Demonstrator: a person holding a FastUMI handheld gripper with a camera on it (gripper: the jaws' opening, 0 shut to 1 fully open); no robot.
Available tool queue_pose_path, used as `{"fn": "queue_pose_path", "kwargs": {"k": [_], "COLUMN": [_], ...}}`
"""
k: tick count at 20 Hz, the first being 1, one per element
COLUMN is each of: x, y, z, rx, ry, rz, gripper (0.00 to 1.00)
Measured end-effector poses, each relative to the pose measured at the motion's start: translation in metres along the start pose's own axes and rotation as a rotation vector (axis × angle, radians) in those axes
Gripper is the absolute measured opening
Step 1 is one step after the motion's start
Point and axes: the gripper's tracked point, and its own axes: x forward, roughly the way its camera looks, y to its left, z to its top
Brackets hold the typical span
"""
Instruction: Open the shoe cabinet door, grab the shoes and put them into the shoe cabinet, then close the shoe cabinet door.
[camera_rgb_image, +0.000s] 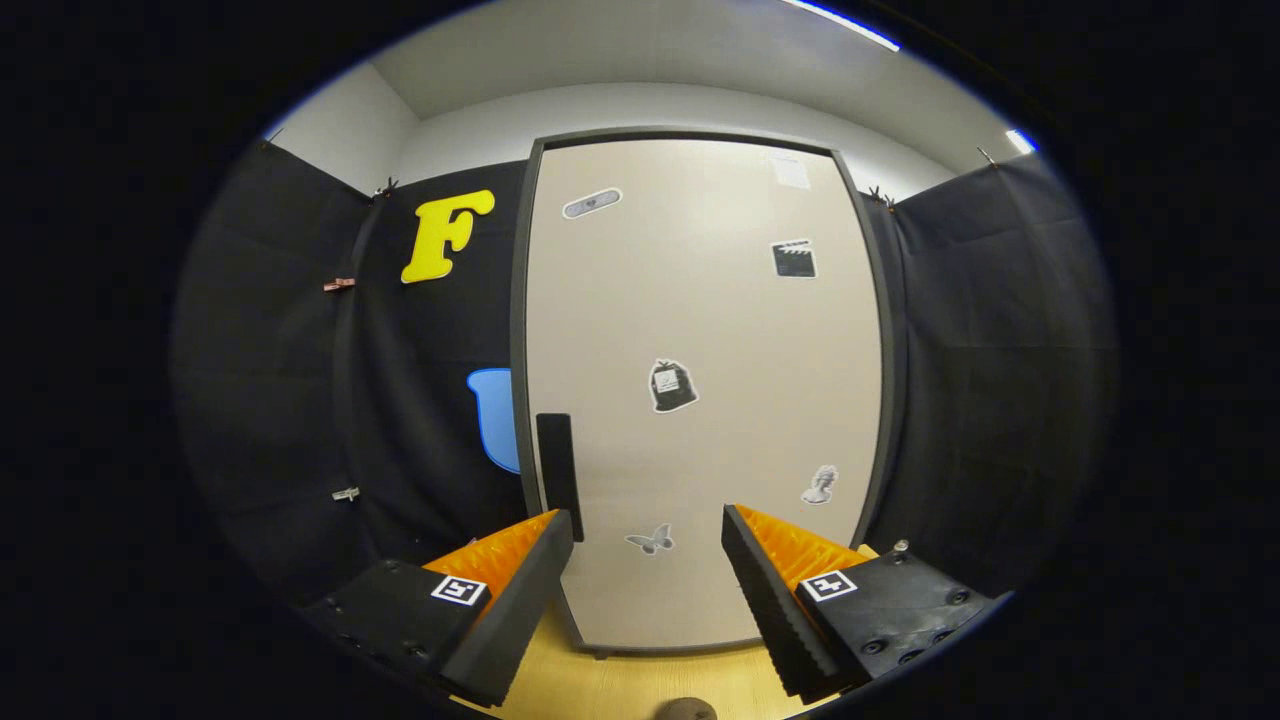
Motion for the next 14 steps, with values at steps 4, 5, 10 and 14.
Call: {"fn": "queue_pose_path", "kwargs": {"k": [4, 5, 10, 14], "x": [0.034, 0.043, 0.084, 0.112], "y": [0.026, 0.030, 0.044, 0.048], "z": [-0.012, -0.014, -0.021, -0.031], "rx": [0.013, 0.014, 0.044, 0.052], "ry": [0.016, 0.017, 0.010, 0.025], "rz": [0.035, 0.037, 0.028, 0.011], "gripper": [0.98, 0.98, 0.98, 0.95]}}
